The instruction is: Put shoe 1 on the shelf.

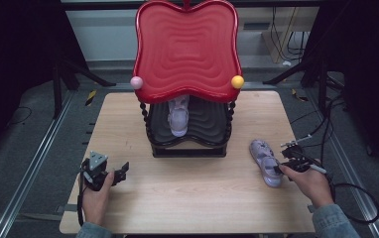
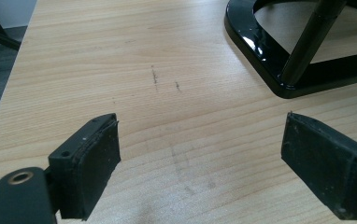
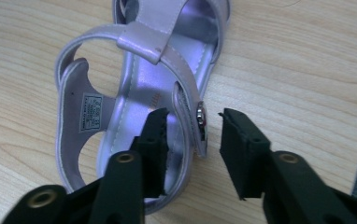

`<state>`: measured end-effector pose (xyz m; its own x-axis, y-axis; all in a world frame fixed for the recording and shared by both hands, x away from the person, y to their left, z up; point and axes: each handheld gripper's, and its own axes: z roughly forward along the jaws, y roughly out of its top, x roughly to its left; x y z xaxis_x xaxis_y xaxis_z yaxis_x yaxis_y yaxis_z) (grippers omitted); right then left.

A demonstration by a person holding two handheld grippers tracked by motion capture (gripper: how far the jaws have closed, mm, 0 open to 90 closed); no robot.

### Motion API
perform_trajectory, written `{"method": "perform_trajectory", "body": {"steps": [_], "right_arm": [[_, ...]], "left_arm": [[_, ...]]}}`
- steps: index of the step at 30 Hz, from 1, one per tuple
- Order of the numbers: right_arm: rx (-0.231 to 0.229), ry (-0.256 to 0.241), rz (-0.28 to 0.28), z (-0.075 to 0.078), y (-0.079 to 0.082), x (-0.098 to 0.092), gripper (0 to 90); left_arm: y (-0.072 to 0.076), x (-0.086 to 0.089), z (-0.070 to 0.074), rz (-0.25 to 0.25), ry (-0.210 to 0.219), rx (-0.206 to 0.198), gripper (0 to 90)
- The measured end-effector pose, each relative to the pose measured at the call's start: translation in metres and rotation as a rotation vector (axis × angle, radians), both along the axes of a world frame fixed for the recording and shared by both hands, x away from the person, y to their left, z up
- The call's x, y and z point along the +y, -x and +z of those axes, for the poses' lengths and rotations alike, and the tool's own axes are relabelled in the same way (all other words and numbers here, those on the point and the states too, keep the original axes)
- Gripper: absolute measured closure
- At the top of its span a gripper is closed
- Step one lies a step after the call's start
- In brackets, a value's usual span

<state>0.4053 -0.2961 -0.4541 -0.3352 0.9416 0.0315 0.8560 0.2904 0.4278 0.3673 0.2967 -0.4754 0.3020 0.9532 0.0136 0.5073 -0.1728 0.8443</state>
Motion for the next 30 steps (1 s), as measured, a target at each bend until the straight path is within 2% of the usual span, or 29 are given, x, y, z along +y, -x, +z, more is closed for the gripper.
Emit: {"method": "perform_trajectory", "body": {"steps": [6,9,15,21,23,30], "right_arm": [[-0.004,0.000,0.022,-0.004,-0.001,-0.001,80.6],[-0.027,0.031,0.048,-0.002,0.003,-0.001,82.4],[-0.063,0.041,0.130,0.009,0.026,0.006,82.8],[-0.100,0.032,0.243,0.020,0.053,0.029,82.8],[-0.111,0.021,0.266,0.024,0.058,0.039,82.7],[-0.125,-0.012,0.397,0.025,0.057,0.079,82.6]], "left_arm": [[0.000,0.001,-0.001,0.005,-0.003,0.001,11.0],[0.000,0.002,-0.001,0.007,-0.004,0.004,11.1],[0.000,0.002,-0.002,0.010,-0.011,0.005,11.0],[0.000,0.002,-0.002,0.012,-0.018,0.004,11.1],[0.000,0.002,-0.002,0.012,-0.018,0.005,11.0],[-0.001,0.001,-0.004,0.007,-0.020,0.015,11.0]]}}
